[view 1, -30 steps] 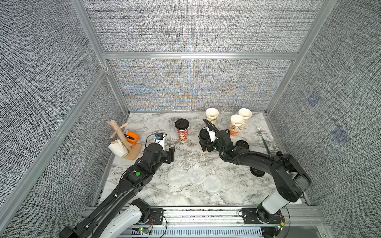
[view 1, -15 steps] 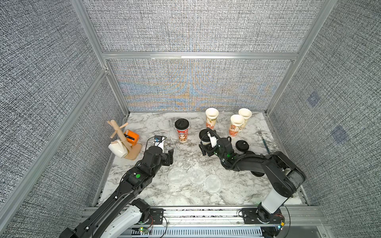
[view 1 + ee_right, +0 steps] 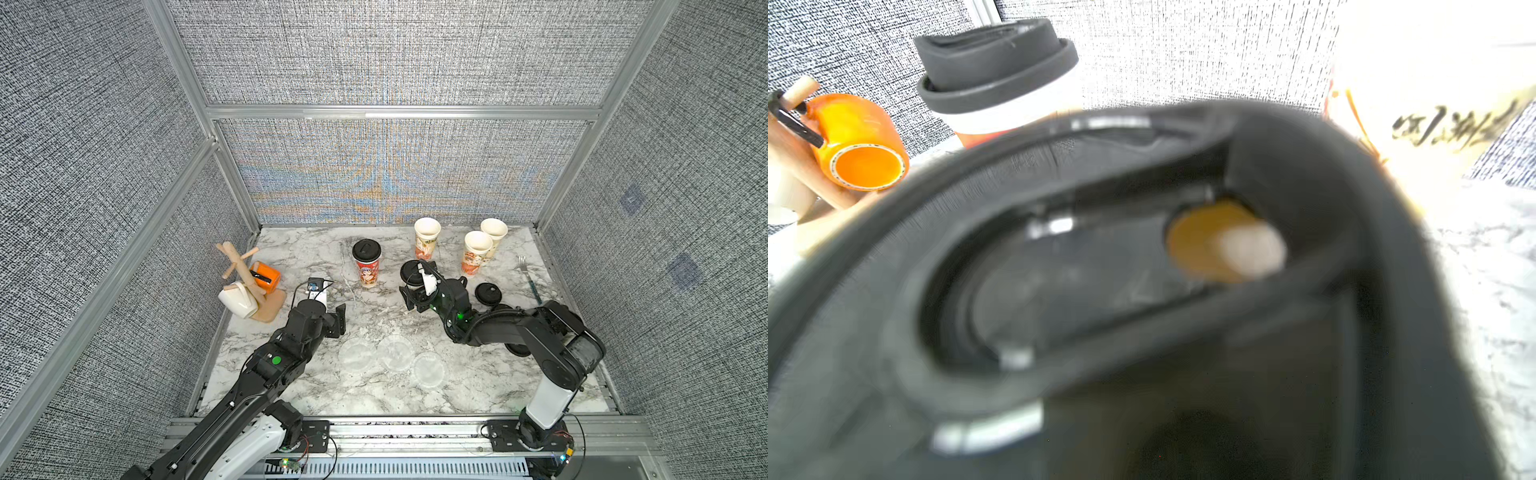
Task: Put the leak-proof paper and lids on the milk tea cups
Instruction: Pick up the cup at the center of the board.
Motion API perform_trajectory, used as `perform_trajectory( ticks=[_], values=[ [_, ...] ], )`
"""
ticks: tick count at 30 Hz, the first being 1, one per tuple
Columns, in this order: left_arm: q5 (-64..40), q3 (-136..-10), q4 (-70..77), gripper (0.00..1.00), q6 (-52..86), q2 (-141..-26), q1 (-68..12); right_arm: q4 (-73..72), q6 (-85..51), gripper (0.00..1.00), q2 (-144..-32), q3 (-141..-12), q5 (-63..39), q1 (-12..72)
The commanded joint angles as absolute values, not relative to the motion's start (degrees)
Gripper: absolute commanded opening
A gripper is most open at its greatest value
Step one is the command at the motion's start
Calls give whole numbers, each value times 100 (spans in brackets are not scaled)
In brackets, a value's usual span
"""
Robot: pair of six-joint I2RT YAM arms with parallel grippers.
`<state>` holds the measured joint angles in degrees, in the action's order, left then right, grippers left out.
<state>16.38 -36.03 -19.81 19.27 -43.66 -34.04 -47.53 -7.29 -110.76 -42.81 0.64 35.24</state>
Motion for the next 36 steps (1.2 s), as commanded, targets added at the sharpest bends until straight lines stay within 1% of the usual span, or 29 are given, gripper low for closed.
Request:
perform_trajectory(
  ticks=[1,7,10,14,17,27,31,32,36],
  values=[
    [1722,-3574,-1916,74,1854,-4333,-3401,-4708,-539,92,-11092,-4384,157,3524],
    [1723,-3549,-1898,74,1848,-4333,-3401,-4418,-412,89,-11184,-4538,220,3524],
    [1723,-3548,-1898,74,1849,-4335,-3401,-4285,-352,85,-11237,-4544,202,3524],
    [1714,-3560,-1916,74,1821,-4307,-3401,-4201,-318,74,-11208,-4544,185,3526],
    [1714,-3537,-1916,74,1810,-4298,-3401,-4212,-299,68,-11137,-4510,202,3524],
    [1906,-3543,-1932,74,1831,-4256,-3401,-4239,-203,67,-10769,-4544,113,3530],
    [2398,-3618,-2144,74,2139,-4167,-3406,-4072,-68,67,-10515,-4544,-134,3580],
    [2643,-3678,-2279,74,2289,-4130,-3401,-4020,-33,67,-10450,-4710,-205,3613],
    [3224,-4105,-3182,76,2820,-4006,-3401,-3704,104,68,-10344,-5062,-402,3875]
  ],
)
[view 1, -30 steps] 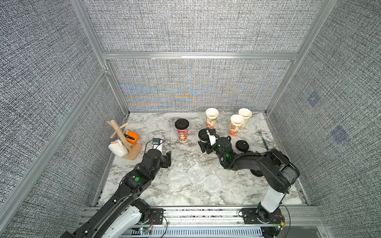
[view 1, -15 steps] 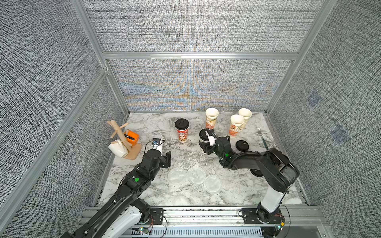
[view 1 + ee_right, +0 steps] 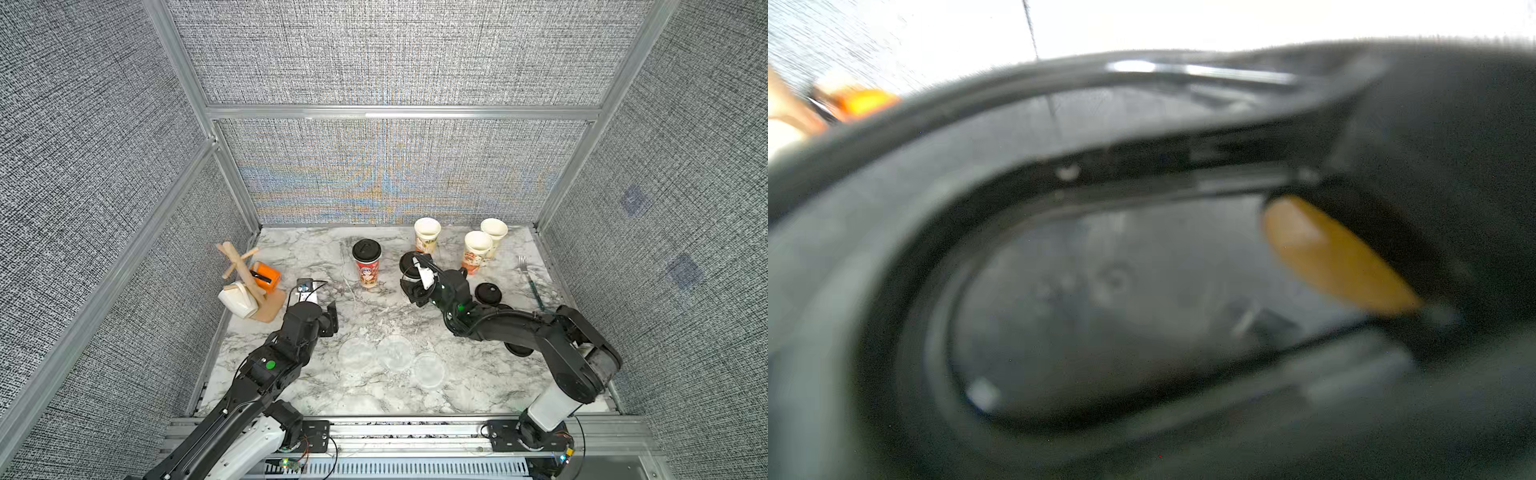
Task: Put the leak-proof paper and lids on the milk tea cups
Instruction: Pick up the cup at the center of the board, then place the cup at the center of the board.
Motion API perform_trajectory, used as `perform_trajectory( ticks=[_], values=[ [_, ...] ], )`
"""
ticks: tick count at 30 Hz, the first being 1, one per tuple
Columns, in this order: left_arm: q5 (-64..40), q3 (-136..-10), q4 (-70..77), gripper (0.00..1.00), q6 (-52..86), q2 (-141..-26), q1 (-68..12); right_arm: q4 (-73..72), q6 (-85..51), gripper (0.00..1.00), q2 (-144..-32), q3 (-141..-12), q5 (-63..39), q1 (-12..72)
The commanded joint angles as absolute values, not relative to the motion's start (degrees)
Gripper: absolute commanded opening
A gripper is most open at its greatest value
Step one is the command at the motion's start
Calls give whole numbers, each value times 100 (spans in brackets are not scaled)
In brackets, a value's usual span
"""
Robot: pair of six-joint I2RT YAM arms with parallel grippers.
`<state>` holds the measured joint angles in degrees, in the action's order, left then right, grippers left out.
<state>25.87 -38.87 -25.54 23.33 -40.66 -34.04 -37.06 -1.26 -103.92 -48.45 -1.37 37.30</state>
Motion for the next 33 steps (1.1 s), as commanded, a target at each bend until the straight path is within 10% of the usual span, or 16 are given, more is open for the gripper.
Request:
perform_trajectory(
  ticks=[1,33],
  values=[
    [3283,-4221,-3362,76,2898,-3984,-3404,-3630,130,68,-10361,-5176,-412,3955],
    [3404,-4928,-4898,80,3103,-3083,-3384,-1013,-330,68,-15262,-12248,-272,5152]
  ],
)
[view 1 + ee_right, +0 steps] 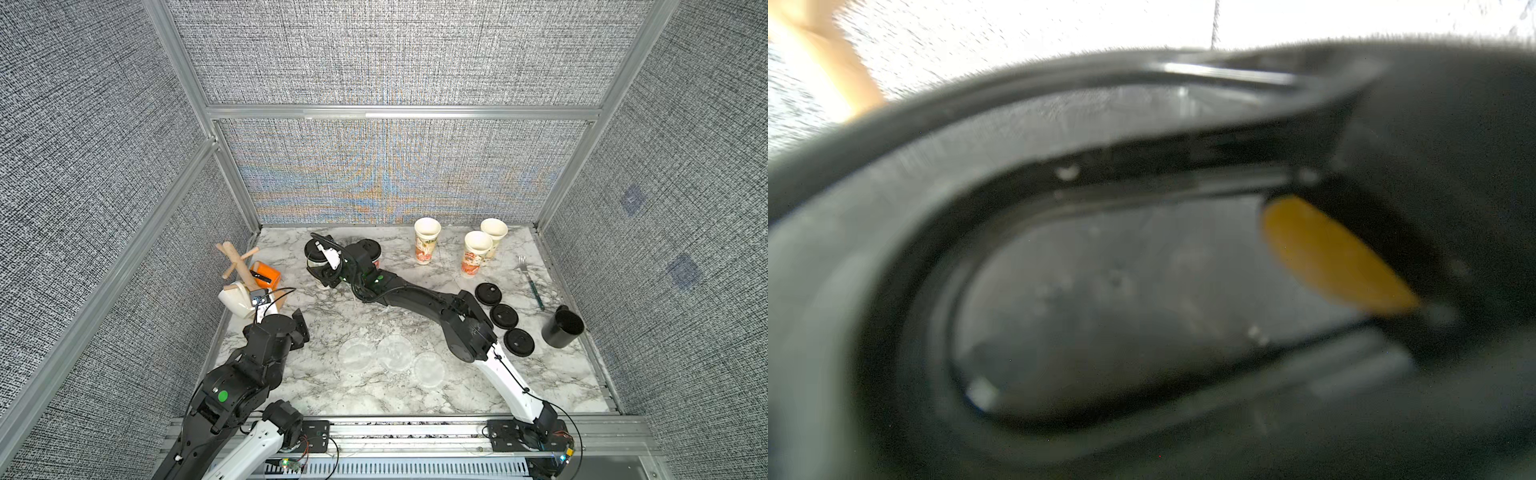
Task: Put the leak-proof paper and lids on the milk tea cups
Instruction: Place the cup at the center of the board.
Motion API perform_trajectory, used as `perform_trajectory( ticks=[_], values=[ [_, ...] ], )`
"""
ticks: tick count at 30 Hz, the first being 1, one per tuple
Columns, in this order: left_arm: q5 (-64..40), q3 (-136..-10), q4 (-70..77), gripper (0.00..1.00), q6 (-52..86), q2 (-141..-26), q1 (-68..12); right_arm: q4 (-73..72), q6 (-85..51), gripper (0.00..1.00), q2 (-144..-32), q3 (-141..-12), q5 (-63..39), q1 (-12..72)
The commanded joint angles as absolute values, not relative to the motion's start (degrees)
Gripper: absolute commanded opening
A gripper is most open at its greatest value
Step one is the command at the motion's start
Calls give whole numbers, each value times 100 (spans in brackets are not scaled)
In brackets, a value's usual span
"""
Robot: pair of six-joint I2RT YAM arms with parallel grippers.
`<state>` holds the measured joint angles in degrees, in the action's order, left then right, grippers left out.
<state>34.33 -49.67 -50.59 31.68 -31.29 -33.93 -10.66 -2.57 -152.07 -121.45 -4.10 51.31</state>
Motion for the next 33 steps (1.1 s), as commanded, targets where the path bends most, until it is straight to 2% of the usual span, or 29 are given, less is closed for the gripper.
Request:
perform_trajectory(
  ticks=[1,20,22,26,33],
  values=[
    [3397,-4892,-4862,80,3086,-3055,-3384,-938,-343,68,-15298,-12278,-226,5150],
    [3448,-4321,-4245,80,2948,-2741,-3389,-1068,-1121,72,-15120,-11631,1369,5317],
    [3451,-4325,-4254,80,2944,-2754,-3384,-1022,-1126,75,-15127,-11668,1371,5317],
    [3446,-4329,-4264,81,2950,-2756,-3385,-995,-1132,89,-15101,-11615,1362,5318],
    [3458,-4342,-4263,82,2927,-2750,-3385,-1262,-1082,98,-14894,-11215,1371,5318]
  ],
)
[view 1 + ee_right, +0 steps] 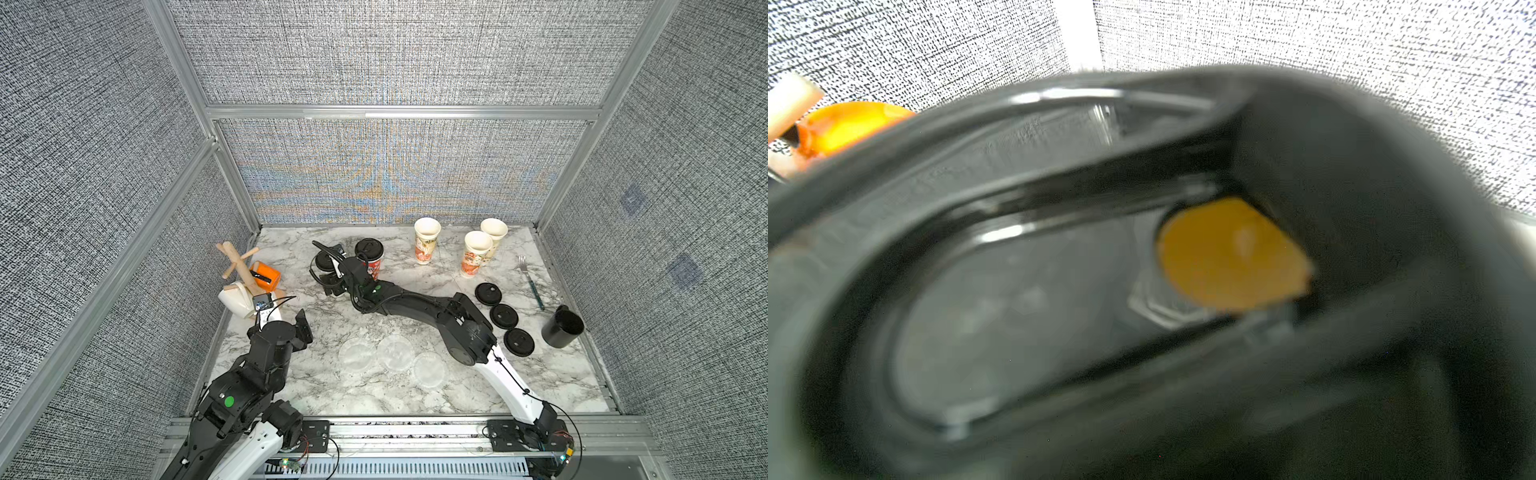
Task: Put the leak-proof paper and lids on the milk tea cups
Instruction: Place the cup at the center of the board.
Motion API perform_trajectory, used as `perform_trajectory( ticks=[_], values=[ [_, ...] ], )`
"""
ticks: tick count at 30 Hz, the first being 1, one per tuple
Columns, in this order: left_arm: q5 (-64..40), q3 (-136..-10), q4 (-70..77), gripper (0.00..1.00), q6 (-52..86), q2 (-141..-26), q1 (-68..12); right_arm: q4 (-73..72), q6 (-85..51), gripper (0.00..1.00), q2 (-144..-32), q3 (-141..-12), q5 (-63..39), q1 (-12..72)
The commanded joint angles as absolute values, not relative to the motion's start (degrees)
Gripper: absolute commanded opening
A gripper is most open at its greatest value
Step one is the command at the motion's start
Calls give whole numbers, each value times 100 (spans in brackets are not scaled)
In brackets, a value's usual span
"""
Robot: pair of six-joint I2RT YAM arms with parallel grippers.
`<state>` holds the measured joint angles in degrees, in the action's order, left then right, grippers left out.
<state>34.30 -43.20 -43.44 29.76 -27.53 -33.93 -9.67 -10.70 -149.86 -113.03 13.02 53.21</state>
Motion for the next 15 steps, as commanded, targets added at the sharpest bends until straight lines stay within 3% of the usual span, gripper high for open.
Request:
perform_trajectory(
  ticks=[1,15],
  values=[
    [3459,-4349,-4263,82,2920,-2751,-3390,-1318,-1068,98,-14854,-11133,1367,5313],
    [3476,-4371,-4271,82,2903,-2760,-3389,-2210,-712,98,-14332,-10124,931,5374]
  ],
)
